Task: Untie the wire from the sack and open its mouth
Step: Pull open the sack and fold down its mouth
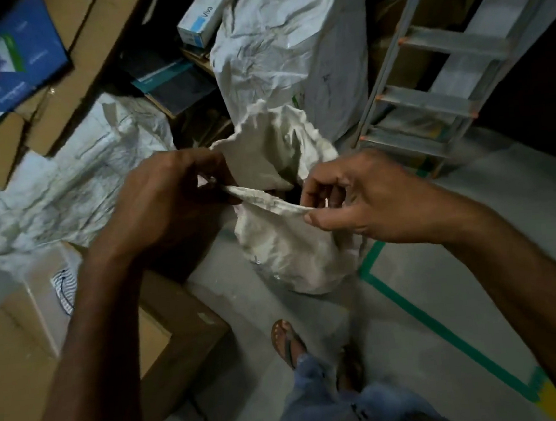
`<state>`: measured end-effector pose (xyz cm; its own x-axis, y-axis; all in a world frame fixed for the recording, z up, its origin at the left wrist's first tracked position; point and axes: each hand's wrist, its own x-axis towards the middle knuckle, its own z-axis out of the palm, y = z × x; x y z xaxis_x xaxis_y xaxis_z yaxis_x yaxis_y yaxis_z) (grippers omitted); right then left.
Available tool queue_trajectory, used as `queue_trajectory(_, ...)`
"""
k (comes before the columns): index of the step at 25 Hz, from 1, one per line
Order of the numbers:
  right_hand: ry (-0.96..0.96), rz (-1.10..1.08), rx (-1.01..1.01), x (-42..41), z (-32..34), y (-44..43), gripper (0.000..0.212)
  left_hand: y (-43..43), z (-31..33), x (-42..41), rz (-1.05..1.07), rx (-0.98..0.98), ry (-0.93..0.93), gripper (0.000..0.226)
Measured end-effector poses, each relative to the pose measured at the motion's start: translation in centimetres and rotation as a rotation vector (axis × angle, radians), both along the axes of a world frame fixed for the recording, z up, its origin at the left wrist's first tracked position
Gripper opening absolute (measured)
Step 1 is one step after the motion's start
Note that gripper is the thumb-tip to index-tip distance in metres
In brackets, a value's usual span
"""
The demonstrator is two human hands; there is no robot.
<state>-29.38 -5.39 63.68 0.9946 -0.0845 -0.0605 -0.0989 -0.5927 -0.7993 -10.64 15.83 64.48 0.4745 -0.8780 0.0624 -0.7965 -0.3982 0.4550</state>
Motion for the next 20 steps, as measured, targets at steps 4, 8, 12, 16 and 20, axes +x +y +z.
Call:
queue_trajectory(4,0.086,-0.007,-0.006,-2.3,-1.6,-0.2,0.023,0.9,-0.8,-3.2,0.056,0.084,-0.068,0.018)
queue_trajectory(8,0.314,0.26,-0.317,-3.2,-7.4,0.3,0.04,3.8,-4.1,-5.9,0.113,0.082,0.046,0.019)
queue_trajectory(12,0.269,0.123,-0.258,-3.6,-9.8,2.5,0.021,5.8,-5.7,-4.6,0.189,0.312,-0.009,0.021)
queue_trajectory(16,0.251,-0.006,-0.169,-4.0,-8.3,3.5,0.023,4.6,-7.7,-6.0,-0.003,0.519,-0.089,0.058)
queue_trajectory(20,0.15,-0.171,-0.16,-4.5,-8.7,2.8,0.035,1.0,-9.0,-8.2,-0.181,0.316,0.013,0.025)
